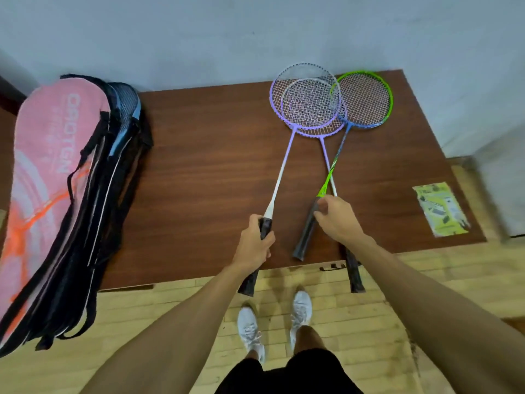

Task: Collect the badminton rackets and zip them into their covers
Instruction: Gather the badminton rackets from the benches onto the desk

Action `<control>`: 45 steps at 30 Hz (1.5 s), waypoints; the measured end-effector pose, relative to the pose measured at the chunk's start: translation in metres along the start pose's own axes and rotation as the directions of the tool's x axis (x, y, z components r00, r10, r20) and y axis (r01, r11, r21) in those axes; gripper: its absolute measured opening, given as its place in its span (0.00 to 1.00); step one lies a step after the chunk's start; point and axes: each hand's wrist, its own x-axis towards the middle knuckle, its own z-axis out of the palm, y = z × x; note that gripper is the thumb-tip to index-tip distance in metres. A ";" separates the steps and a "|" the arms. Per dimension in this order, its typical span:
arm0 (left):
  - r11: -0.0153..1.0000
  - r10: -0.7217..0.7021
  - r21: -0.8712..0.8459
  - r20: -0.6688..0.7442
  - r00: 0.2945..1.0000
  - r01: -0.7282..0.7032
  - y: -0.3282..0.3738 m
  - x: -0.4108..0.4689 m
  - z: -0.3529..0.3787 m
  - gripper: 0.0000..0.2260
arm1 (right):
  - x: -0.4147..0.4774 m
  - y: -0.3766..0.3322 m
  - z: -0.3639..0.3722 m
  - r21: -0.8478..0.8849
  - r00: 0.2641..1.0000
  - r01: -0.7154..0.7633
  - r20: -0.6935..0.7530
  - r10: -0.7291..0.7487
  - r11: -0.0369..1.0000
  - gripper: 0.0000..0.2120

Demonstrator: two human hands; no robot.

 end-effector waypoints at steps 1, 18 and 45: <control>1.000 0.021 0.008 0.015 1.000 -0.021 0.005 0.002 0.006 0.08 | -0.001 0.007 -0.007 0.006 0.999 -0.036 -0.011 0.036 0.999 0.12; 0.874 0.117 0.471 0.029 0.993 -0.117 0.075 0.072 0.137 0.12 | 0.074 0.070 -0.053 0.683 0.954 -0.290 0.152 0.259 0.670 0.13; 0.955 -0.051 0.296 0.231 0.972 -0.020 0.102 0.078 0.162 0.11 | 0.067 0.119 -0.072 0.496 0.943 -0.322 0.089 0.321 0.807 0.09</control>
